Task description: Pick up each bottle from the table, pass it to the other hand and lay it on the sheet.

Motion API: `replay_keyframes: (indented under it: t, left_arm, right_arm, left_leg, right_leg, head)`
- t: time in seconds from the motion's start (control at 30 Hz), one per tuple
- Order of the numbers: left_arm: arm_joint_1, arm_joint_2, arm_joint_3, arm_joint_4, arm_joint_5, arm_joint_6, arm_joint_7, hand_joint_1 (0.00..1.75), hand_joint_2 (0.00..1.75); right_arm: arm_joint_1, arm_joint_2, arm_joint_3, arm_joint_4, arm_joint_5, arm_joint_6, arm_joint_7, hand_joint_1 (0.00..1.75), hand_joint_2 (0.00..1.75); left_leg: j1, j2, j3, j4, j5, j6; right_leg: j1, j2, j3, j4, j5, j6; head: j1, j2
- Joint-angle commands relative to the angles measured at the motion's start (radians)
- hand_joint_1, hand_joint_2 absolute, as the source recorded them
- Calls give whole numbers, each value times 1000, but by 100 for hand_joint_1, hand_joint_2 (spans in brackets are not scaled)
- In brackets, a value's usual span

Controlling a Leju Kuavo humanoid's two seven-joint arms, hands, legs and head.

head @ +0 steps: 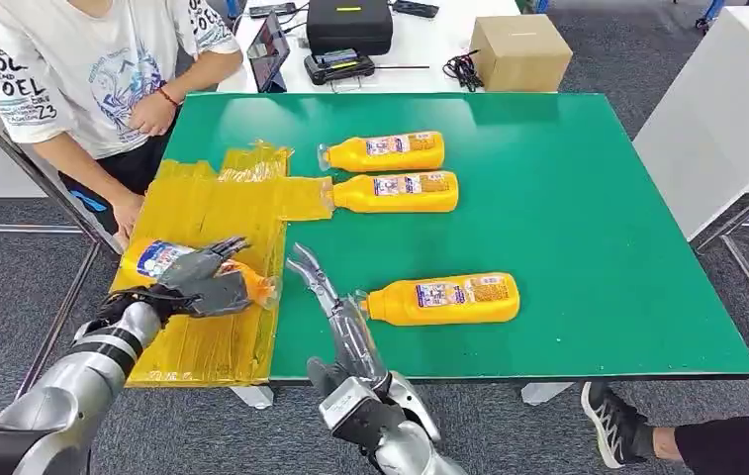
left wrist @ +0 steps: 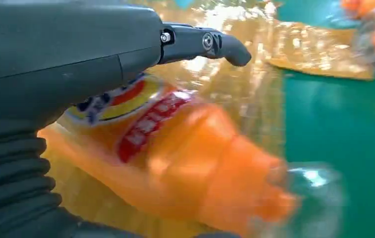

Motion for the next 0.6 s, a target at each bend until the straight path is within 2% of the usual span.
replay_keyframes:
  t: [0.03,0.13,0.47,0.5,0.57,0.6]
  left_arm:
    - [19,-12,88,37,116,-55,-57,0,0]
    - [41,-45,83,-14,150,122,-87,0,0]
    - [39,-49,80,-11,149,125,-82,0,0]
    - [44,-39,21,-22,63,289,-44,0,0]
    - [34,-41,17,-11,61,290,-41,0,0]
    - [34,-46,32,-17,63,389,-21,0,0]
  right_arm:
    - [-28,6,25,91,-4,0,-3,0,0]
    - [-30,7,30,96,-5,-5,-7,0,0]
    - [-31,6,30,95,-5,-5,-7,0,0]
    - [-31,5,31,94,-6,-6,-6,0,0]
    - [-32,5,31,93,-6,-6,-6,0,0]
    - [-34,6,32,94,-7,-6,-5,0,0]
  left_leg:
    - [1,3,5,-1,-2,-2]
    - [2,3,6,-1,-2,-2]
    - [1,1,2,0,-1,-1]
    - [2,2,3,0,-2,-2]
    - [2,2,3,0,-2,-2]
    - [2,1,2,0,-1,-2]
  right_leg:
    - [1,3,4,-2,-1,-2]
    - [2,2,6,-2,-1,-3]
    - [1,1,2,-1,-1,-2]
    - [2,1,3,-1,-1,-2]
    - [2,1,3,-1,-1,-3]
    - [2,0,2,-1,-1,-2]
  head:
    - [0,0]
    - [0,0]
    - [0,0]
    - [0,0]
    - [0,0]
    - [0,0]
